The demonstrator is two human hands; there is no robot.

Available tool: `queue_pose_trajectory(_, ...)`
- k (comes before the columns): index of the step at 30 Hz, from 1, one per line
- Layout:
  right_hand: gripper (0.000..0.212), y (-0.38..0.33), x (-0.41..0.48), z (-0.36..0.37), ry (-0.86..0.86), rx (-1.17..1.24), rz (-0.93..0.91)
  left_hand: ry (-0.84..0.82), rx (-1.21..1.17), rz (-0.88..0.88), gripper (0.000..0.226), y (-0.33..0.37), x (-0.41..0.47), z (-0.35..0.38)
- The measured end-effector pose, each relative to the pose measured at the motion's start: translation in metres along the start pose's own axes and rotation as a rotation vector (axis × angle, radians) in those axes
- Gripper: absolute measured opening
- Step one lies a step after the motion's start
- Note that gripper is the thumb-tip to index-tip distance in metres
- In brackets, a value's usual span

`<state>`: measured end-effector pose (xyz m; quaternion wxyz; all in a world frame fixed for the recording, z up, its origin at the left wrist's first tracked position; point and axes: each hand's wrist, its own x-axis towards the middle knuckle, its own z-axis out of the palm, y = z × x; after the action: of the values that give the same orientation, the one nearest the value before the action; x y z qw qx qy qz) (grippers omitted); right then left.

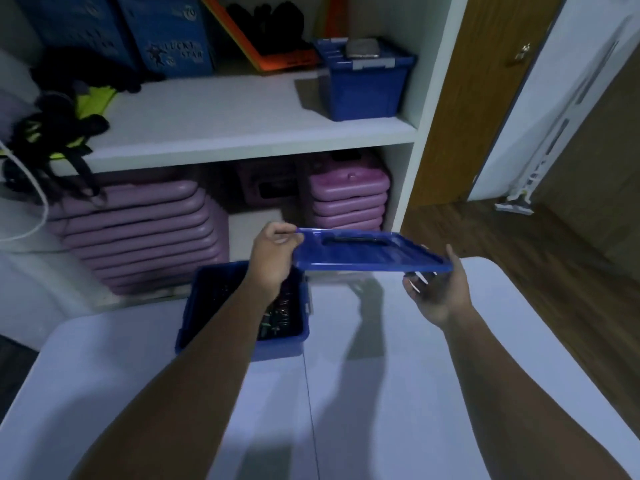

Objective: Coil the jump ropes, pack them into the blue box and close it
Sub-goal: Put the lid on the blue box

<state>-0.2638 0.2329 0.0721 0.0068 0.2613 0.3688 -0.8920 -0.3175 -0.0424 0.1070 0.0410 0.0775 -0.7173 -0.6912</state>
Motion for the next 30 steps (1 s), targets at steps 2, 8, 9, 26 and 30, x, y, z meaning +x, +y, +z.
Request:
queue_pose_trajectory(2,0.039,0.014,-0.004,0.020,-0.123,-0.112,0.006,-0.037,0.019,0.003,0.018,-0.001,0.004,-0.046)
queue_pose_trajectory(8,0.021,0.082,-0.003,0.074,-0.100,-0.630,-0.116,-0.015,0.246,-0.158,0.031,-0.030,0.010,-0.154)
queue_pose_trajectory(9,0.013,0.093,-0.002,0.079,-0.068,-0.716,-0.138,-0.004,0.318,-0.164,0.033,-0.039,0.013,-0.167)
queue_pose_trajectory(26,0.047,0.159,0.002,0.100,0.147,-1.234,-0.029,-0.057,0.970,-0.082,0.035,-0.122,0.036,-0.227)
queue_pose_trajectory(30,0.055,0.166,0.008,0.095,0.119,-1.136,0.043,0.018,0.793,-0.190,0.049,-0.135,0.040,-0.228)
